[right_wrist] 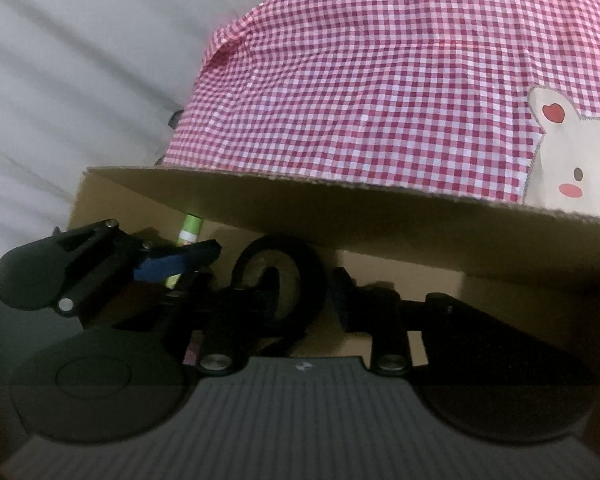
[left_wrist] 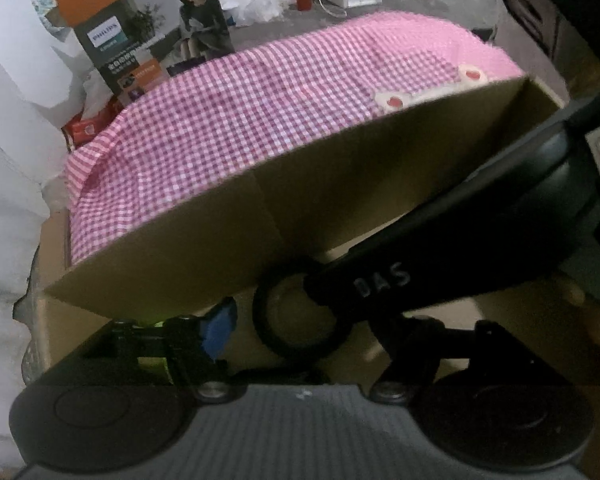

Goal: Organize rigid objects
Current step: 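Carry the black tape roll into the box and open the right gripper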

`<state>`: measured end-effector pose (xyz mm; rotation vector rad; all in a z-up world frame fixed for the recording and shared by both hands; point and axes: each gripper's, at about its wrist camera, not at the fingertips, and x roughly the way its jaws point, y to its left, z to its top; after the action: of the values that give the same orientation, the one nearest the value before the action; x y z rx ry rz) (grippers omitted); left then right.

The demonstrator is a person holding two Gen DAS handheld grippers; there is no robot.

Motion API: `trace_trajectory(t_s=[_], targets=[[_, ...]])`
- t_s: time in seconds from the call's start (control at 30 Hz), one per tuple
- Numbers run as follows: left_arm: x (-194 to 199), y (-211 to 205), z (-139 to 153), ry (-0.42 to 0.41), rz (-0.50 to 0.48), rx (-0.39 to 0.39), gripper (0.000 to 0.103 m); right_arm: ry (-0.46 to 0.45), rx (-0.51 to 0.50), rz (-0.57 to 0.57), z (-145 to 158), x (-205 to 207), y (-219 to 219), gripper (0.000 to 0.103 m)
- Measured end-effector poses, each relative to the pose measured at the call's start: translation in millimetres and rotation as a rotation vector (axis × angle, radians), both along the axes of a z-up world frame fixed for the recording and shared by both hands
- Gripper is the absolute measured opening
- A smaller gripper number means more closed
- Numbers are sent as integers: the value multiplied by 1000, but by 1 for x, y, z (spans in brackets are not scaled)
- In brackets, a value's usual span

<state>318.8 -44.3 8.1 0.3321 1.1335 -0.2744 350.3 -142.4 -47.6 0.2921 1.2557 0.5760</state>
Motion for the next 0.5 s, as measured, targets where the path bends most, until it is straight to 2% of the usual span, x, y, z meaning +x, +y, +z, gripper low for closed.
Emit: trace_trajectory(t_s=[0.13,0.2,0.5], targets=[[-17,5,22,-47,10,-22,79,-35,39,-18,23,-18,-13,34],[-28,6,36,-80,9,-29,81,-65,54,-26,36,-28,-19,40],[-101,22,104,-254,18,-89,89,-263,143,-81,112,-110,-58,56]])
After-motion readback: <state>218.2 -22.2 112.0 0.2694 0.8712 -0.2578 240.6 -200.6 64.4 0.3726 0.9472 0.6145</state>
